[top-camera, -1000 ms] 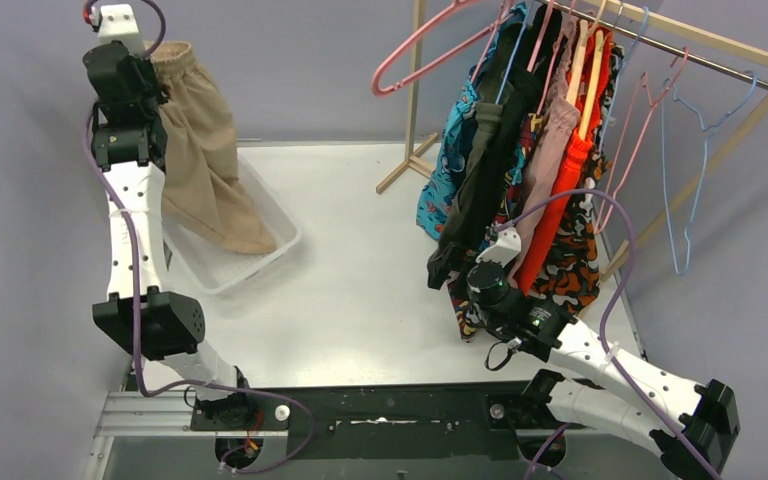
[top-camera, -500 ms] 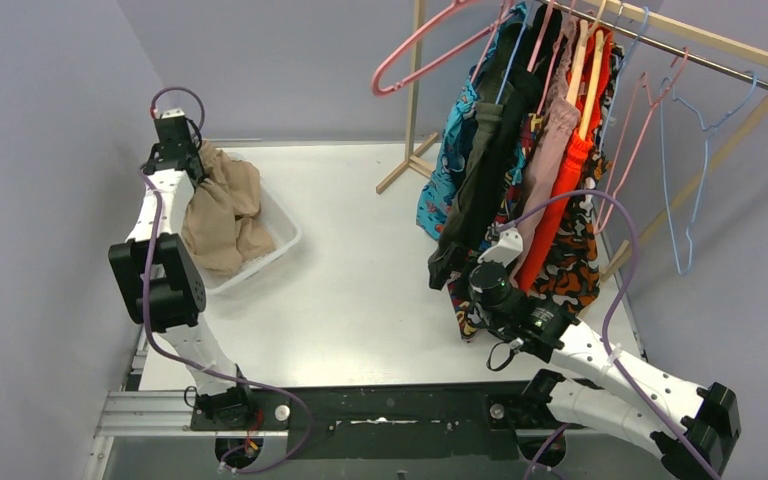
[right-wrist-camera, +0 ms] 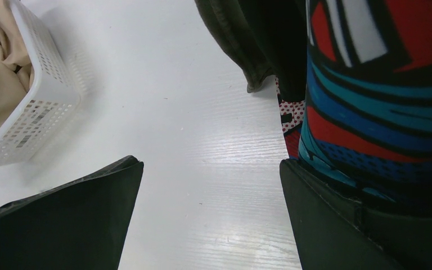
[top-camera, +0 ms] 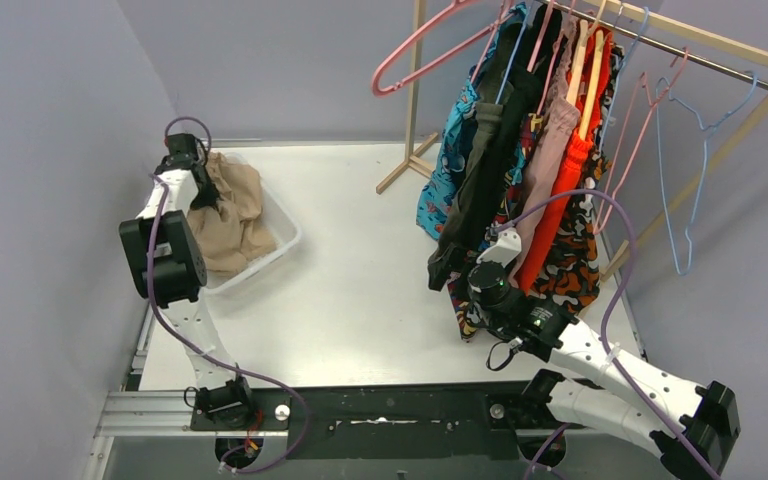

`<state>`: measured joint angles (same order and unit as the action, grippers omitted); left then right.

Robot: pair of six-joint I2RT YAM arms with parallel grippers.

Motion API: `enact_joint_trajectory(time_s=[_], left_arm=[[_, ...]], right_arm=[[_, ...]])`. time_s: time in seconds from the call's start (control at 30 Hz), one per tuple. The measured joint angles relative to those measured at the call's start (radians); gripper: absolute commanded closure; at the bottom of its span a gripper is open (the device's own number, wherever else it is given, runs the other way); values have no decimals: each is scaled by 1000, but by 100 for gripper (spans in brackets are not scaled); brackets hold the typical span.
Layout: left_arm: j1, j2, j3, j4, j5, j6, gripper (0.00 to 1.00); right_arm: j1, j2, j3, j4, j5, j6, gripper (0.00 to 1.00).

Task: Remove the shorts from the hanger
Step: Place the shorts in the basket.

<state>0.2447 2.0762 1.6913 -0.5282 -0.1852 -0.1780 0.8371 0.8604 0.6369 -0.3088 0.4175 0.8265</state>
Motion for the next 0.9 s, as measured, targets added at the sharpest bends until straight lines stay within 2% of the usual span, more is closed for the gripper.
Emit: enact_joint_trajectory(time_s=[0.2,0.47,0.53,0.57,0.63,0.7,0.9], left_arm=[[-98,68,1,-35,19,8,100],[-311,176,168,-91,26,76,100],[-344,181,184,-94,26,73,93],[-350,180,184,-96,26,71,85],[-347,169,177,-97,29,58,65],[-326,130,137,-92,36,51,52],[-249,-82,43,-88,55,29,34]], right_arm=[[0,1,0,-11,-6,1,2],[-4,-26,0,-34,-9,16,2],[-6,-35,0,-35,-15,16,2],[-6,-36,0,-35,-17,16,2],[-6,-37,0,-37,-24,16,2],[-6,-33,0,-38,-31,16,2],[-6,12,4,-43,-37,16,2]])
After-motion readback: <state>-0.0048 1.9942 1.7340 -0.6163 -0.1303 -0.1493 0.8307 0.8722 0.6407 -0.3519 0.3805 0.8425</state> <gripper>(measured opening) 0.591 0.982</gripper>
